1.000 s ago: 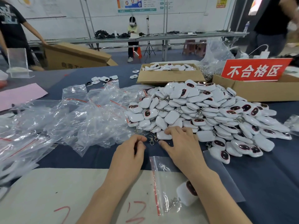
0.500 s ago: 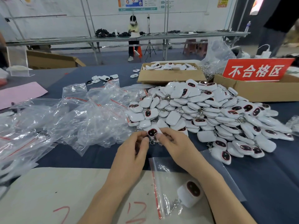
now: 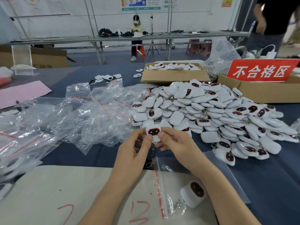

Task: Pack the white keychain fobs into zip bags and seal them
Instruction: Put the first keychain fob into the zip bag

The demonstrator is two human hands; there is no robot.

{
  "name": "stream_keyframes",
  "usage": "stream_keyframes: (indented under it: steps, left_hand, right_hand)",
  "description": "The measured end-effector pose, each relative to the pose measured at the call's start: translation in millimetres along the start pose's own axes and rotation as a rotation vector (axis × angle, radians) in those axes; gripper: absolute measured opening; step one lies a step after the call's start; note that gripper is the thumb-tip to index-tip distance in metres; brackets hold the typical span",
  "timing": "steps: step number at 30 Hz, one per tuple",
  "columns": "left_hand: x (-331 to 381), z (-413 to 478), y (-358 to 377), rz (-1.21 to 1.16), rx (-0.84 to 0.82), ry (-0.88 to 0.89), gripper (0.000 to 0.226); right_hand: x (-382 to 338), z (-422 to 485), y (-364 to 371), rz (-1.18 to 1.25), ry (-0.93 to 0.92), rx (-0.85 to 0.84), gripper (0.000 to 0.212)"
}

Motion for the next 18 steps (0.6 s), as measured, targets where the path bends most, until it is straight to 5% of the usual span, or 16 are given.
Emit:
stream_keyframes:
  steps: [9, 18]
  left_hand:
    - [-0.5, 0.1, -4.3, -0.032, 0.056, -0.010, 0.009]
    - [7.7, 0.1, -4.1, -0.042, 0.059, 0.048, 0.011]
  right_hand:
    - [-2.4, -3.1, 7.3, 0.001, -0.033, -0.033, 0.039]
    - [-3.5, -4.0, 1.2, 0.072, -0.042, 0.031, 0.028]
Point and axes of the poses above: each hand's wrist, its own z-axis towards the middle knuckle, its own y-axis out of the palm, x = y × z, the point moved 7 cm from there along z, towards the middle knuckle, and after that the axes turned 5 degrees about y, right-handed, at the moved point
